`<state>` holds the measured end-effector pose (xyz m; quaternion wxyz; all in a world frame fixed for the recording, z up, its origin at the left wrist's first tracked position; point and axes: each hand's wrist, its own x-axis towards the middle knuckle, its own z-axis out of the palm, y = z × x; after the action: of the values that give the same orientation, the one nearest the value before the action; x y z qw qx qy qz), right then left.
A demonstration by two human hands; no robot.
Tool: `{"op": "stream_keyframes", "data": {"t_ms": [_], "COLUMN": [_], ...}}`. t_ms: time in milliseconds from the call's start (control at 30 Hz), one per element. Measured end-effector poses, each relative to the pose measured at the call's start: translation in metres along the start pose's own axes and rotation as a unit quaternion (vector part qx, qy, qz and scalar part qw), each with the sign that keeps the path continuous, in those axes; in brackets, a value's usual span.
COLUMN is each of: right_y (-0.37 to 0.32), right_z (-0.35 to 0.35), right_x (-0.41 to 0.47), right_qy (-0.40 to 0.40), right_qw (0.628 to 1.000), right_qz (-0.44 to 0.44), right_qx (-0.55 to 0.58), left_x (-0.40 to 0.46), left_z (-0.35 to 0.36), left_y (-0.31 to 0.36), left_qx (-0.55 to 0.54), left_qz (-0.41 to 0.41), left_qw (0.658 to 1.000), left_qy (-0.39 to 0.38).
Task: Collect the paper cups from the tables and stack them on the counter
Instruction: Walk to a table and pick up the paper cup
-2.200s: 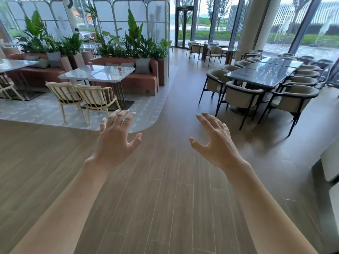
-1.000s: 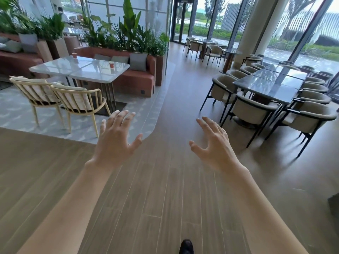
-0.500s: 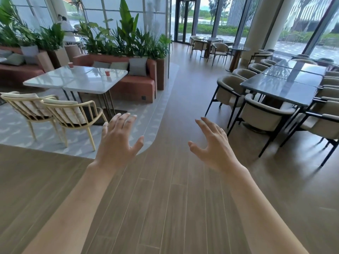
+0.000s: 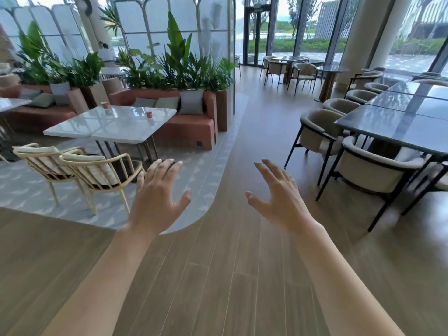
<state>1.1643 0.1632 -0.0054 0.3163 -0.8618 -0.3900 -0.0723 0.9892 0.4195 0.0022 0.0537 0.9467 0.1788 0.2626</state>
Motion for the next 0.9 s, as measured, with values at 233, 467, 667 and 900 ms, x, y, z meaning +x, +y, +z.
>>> {"op": "stream_keyframes", "data": {"t_ms": [233, 467, 667, 900], "right_y": [0.03, 0.049, 0.044, 0.025], "right_z": [0.031, 0.076, 0.115, 0.162], "right_x": [0.074, 0.174, 0.277, 0.374], "right_qy": [-0.013, -0.025, -0.035, -0.038], "right_qw": [1.0, 0.998, 0.996, 0.996], "right_qz": [0.013, 0.043, 0.054, 0.045], "right_qx": [-0.023, -0.04, -0.061, -0.061], "left_x": [0.07, 0.17, 0.261, 0.336], "left_z": [0.062, 0.133, 0.166, 0.186], "left_y": [-0.025, -0.081, -0.145, -0.217], "left_qx": [-0.032, -0.072, -0.094, -0.095], "left_qz": [0.004, 0.018, 0.027, 0.025], "left_qw": [0.999, 0.997, 0.995, 0.995], "left_qy": [0.004, -0.017, -0.014, -0.005]}}
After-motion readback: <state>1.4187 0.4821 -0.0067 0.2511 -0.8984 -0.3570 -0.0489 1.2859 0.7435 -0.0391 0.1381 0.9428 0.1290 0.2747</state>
